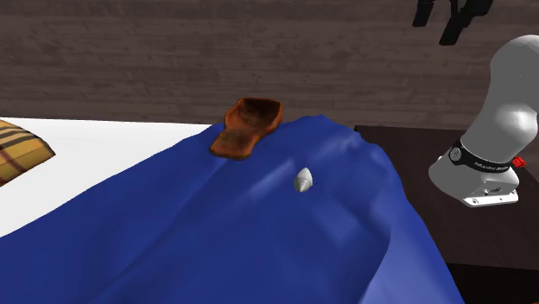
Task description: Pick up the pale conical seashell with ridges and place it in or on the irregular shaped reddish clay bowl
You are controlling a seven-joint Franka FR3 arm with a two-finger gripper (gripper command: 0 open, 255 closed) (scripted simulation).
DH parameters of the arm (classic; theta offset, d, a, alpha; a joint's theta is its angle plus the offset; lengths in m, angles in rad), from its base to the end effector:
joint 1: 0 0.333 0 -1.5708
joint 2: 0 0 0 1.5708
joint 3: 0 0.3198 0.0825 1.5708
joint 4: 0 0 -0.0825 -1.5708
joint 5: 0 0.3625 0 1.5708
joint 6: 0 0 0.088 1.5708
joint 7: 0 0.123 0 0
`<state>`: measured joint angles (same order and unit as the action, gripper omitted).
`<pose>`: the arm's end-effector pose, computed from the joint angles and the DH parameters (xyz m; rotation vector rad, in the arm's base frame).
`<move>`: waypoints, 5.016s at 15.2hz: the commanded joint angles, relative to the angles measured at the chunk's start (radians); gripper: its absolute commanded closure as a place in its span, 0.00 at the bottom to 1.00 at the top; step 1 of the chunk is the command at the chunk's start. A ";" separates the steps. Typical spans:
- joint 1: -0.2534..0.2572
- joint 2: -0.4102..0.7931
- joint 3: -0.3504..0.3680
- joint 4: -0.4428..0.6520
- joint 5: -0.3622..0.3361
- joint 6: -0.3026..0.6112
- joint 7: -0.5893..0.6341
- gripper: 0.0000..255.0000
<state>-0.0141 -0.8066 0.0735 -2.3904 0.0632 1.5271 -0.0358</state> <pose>0.2700 0.0302 0.5630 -3.1281 -0.1127 0.0908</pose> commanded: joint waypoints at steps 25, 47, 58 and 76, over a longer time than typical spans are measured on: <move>0.088 0.809 0.142 0.021 -0.303 0.702 -0.205 0.00; 0.106 1.049 0.125 0.067 -0.475 0.863 -0.151 1.00; 0.102 1.013 0.133 0.067 -0.452 0.831 -0.173 1.00; 0.096 0.829 0.155 0.115 -0.341 0.621 -0.286 1.00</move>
<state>0.0816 0.0326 0.2275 -2.2804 -0.2832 2.1624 -0.3160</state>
